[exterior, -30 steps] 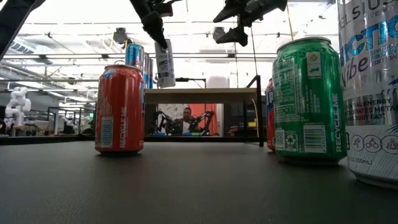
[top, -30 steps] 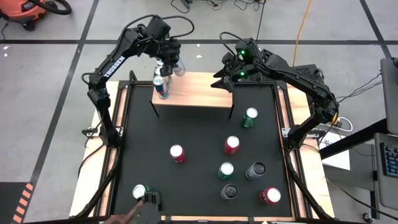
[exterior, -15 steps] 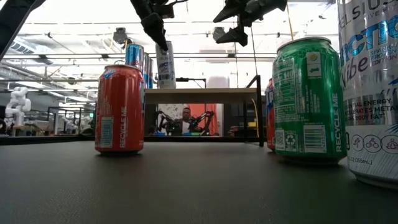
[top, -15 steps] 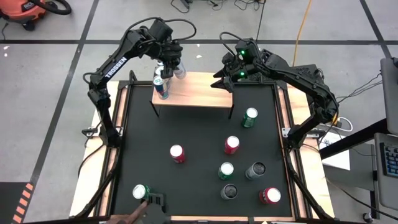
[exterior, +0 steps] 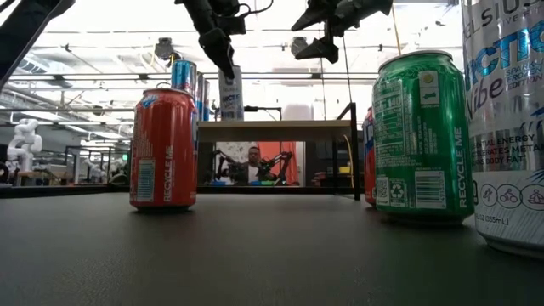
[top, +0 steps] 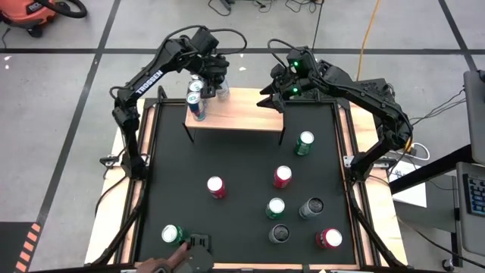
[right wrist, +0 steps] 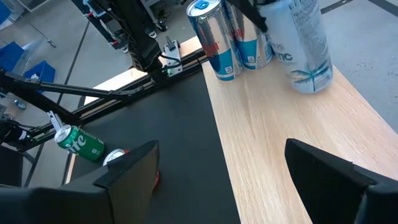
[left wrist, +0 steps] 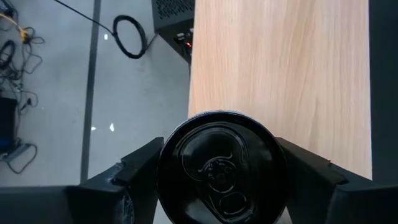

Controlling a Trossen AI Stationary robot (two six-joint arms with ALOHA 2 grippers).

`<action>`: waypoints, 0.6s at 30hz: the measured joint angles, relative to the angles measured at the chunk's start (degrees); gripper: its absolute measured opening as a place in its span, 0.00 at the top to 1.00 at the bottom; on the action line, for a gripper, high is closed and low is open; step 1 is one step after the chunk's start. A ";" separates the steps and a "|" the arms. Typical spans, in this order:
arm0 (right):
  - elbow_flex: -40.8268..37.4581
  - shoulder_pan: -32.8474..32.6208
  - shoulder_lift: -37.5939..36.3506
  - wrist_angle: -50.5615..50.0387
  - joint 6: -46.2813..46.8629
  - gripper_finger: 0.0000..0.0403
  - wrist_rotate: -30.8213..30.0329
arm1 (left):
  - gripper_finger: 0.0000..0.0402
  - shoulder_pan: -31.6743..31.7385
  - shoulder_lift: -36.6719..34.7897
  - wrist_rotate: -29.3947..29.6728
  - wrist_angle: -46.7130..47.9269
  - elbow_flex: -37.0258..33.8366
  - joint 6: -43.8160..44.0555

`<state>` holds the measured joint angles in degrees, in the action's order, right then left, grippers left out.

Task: Place canned beverage on shelf
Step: Put the top white-blue soda can on the shelf

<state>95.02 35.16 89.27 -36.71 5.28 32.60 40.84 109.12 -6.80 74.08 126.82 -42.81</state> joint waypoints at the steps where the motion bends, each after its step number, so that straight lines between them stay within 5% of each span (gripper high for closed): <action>1: 0.00 0.00 0.00 0.01 0.00 0.19 0.00 | 0.35 0.00 0.10 -0.10 -0.33 0.02 0.07; 18: -0.04 0.00 0.00 1.20 0.02 0.19 -1.38 | 0.32 0.00 0.31 -0.36 -0.07 0.04 0.38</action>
<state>94.98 35.16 89.27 -35.51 5.30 31.22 40.84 109.43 -7.16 74.02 126.87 -42.44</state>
